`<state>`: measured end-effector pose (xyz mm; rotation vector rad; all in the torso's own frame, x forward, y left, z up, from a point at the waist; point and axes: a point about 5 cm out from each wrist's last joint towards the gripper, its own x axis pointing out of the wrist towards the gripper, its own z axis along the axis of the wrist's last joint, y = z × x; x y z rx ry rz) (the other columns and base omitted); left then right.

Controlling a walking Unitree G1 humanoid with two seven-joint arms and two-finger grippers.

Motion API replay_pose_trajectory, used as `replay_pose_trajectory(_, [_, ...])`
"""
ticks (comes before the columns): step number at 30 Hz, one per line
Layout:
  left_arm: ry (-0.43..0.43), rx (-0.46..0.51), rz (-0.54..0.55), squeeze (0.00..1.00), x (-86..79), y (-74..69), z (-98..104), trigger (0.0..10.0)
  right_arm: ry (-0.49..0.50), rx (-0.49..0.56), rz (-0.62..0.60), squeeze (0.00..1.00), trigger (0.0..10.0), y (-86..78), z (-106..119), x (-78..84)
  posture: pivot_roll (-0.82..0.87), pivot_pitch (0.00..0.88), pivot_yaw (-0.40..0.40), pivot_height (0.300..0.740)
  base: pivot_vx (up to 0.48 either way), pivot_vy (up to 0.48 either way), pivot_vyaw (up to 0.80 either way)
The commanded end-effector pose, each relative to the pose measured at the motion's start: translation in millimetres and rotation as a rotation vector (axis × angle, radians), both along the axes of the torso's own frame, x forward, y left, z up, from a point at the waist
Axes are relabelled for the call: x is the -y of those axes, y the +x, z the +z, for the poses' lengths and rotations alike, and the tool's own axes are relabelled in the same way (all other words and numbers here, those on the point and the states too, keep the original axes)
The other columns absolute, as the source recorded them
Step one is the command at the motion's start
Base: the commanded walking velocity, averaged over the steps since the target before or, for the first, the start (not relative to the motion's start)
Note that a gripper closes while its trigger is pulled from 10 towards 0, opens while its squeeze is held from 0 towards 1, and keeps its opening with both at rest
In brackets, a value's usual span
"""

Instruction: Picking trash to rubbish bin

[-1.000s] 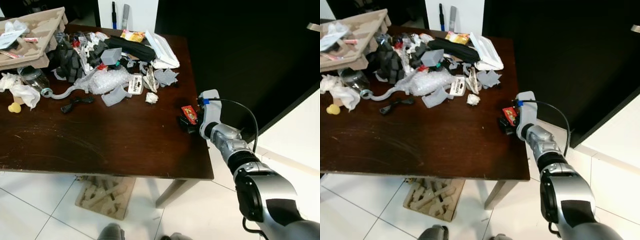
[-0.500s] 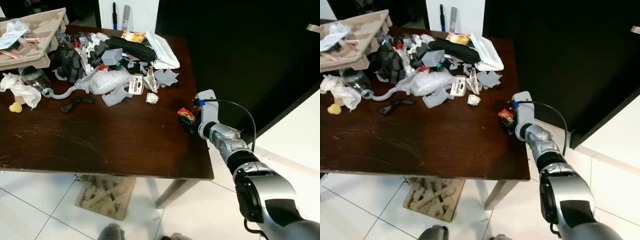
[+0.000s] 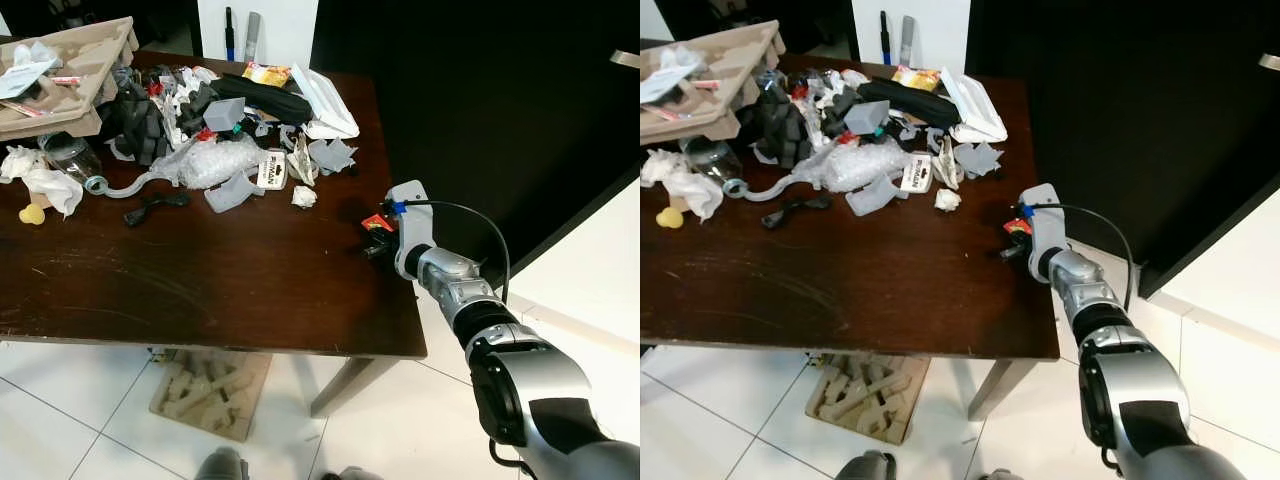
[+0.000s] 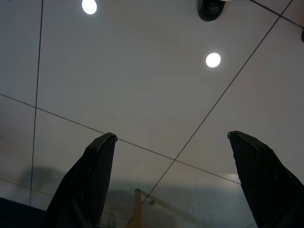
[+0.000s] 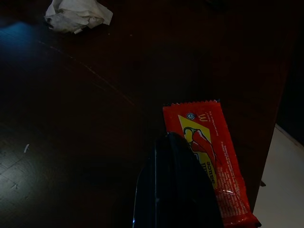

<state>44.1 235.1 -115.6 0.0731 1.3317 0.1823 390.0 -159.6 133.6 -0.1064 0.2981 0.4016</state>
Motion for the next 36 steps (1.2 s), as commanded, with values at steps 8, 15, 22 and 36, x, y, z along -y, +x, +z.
replay_pose_trajectory(8, [-0.01, -0.025, 0.02, 0.0, 2.7, -7.8, -1.6, 10.0, 0.221, -0.005, 0.01, 0.0, 0.0, -3.6, -3.1, -1.3, 0.27, 0.196, -0.099, 0.74, 0.0, 0.0, 0.0])
replay_pose_trajectory(15, [-0.01, -0.016, 0.013, 0.0, 2.4, -3.5, -1.1, 10.0, 0.641, 0.117, 0.155, 0.0, 0.0, 1.3, 33.3, -10.0, 0.27, 0.19, -0.095, 0.74, 0.0, 0.0, 0.0])
replay_pose_trajectory(22, [-0.012, -0.007, 0.001, 0.0, 3.3, 2.3, -0.7, 10.0, 0.67, 0.175, 0.215, 0.0, 2.0, 0.5, 41.1, -14.6, 0.26, 0.185, -0.093, 0.74, 0.0, 0.0, 0.0])
replay_pose_trajectory(36, [-0.011, -0.007, -0.011, 0.0, 3.4, 3.6, -0.6, 10.0, 0.116, 0.044, 0.032, 1.0, 10.0, 1.0, 9.9, 4.3, 0.27, 0.176, -0.096, 0.74, 0.0, 0.0, 0.0])
